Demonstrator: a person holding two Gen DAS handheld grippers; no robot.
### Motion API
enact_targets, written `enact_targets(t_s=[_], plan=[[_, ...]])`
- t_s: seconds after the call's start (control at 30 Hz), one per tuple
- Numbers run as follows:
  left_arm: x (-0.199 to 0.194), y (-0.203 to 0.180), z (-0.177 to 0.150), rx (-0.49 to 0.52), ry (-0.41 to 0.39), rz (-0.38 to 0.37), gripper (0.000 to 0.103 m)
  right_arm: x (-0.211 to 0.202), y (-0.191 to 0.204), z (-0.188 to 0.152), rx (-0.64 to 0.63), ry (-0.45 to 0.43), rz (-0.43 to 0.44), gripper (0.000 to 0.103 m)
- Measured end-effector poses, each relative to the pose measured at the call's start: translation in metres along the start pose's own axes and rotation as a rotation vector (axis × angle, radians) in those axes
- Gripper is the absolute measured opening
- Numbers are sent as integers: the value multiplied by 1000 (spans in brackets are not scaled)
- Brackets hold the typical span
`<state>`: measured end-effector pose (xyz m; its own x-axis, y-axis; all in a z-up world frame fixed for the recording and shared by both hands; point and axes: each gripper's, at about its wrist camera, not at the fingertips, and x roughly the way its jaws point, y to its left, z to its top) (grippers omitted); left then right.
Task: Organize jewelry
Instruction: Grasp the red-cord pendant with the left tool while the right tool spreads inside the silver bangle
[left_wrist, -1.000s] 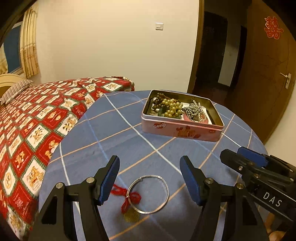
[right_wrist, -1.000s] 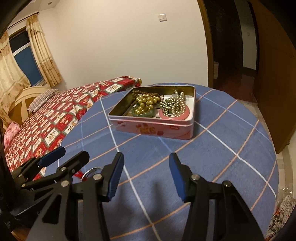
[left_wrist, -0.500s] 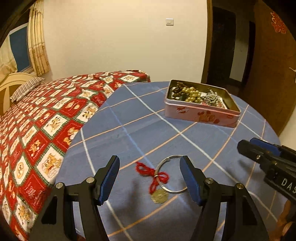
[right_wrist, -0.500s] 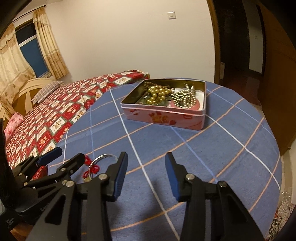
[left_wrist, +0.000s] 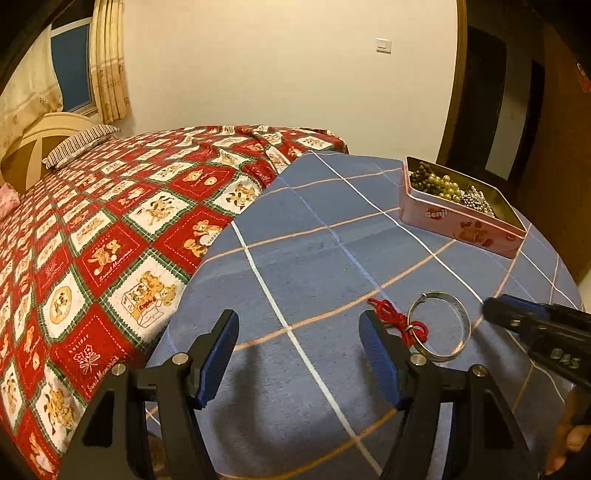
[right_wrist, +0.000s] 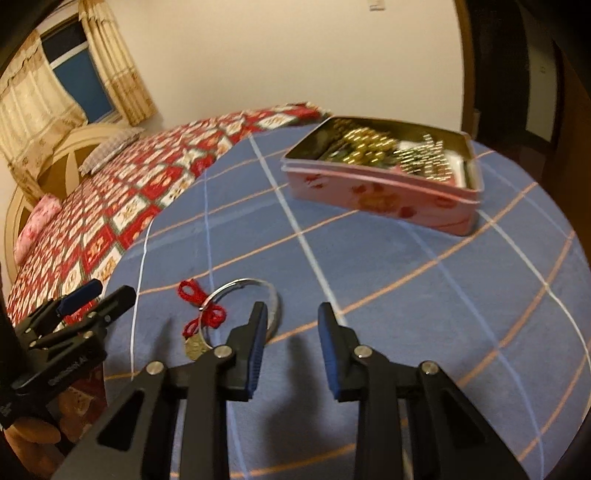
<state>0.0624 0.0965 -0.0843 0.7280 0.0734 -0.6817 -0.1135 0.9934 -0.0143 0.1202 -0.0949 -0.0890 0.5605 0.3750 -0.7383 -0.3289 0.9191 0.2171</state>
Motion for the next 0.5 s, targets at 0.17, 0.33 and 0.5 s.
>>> enact_targets(t_s=[0.17,0.33,0.5], plan=[[0,-1,-1,23,4,-7,68,28,14,4,-39,69,3,32],[1,-3,-3,46,13,-19,68,34,18,2,-97,84,-47,10],[5,-12,-4,68,24,-40,68,25,-4,0,-61,74,-77,8]])
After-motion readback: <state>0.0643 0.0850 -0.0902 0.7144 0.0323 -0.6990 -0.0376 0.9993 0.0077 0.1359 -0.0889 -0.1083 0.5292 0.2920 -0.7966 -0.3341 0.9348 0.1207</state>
